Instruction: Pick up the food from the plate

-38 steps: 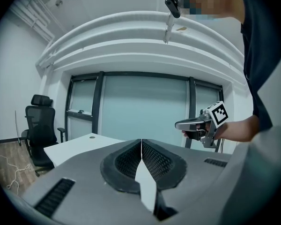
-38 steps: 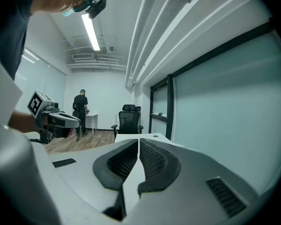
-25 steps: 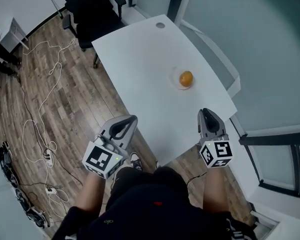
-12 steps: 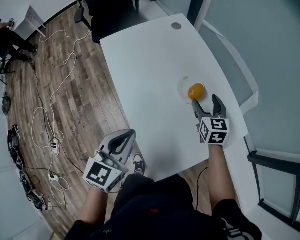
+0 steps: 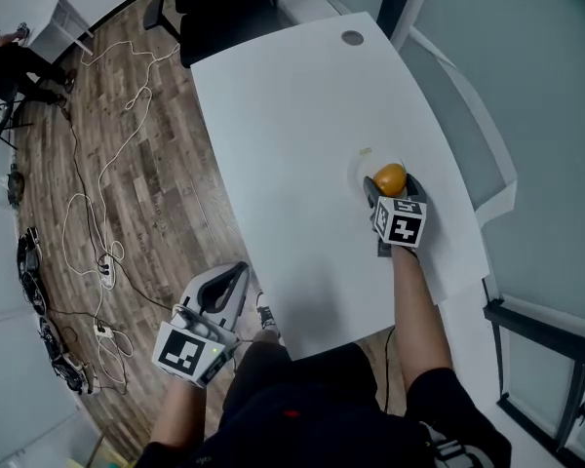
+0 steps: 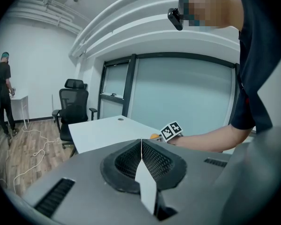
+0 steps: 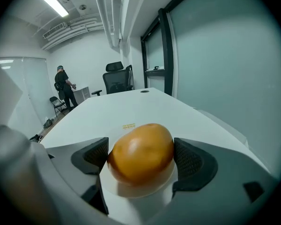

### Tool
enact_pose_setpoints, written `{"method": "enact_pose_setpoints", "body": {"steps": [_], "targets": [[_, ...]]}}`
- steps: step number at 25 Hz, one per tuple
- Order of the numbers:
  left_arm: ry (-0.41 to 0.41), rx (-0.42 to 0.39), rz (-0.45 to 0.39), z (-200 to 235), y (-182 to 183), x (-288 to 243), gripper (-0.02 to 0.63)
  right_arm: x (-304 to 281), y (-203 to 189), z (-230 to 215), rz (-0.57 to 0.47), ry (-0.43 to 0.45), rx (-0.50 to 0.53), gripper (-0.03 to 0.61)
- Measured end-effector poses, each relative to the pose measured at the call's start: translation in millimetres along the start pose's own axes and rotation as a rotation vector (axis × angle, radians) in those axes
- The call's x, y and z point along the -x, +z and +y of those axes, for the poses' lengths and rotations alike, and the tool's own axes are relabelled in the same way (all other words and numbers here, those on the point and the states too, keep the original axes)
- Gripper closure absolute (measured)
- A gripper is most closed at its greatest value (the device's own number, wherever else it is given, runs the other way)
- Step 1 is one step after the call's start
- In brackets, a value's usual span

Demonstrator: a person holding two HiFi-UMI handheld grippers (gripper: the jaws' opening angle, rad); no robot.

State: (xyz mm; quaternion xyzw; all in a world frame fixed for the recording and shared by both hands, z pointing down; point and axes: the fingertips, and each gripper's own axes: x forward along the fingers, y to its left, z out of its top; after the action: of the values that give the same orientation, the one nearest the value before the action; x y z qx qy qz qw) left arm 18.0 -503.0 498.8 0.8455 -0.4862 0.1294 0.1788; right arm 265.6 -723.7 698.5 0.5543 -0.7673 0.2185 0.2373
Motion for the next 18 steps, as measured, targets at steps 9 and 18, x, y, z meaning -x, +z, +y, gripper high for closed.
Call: {"method": "enact_pose_setpoints", "body": {"steps": [9, 18], "targets": [[0.012, 0.016, -0.014, 13, 1, 13, 0.591, 4, 14, 10, -0.044, -0.026, 0.079, 0.172], [-0.043, 0.002, -0.073, 18, 19, 42, 0.591, 94, 87, 70, -0.265, 0.013, 0.173, 0.172]]}}
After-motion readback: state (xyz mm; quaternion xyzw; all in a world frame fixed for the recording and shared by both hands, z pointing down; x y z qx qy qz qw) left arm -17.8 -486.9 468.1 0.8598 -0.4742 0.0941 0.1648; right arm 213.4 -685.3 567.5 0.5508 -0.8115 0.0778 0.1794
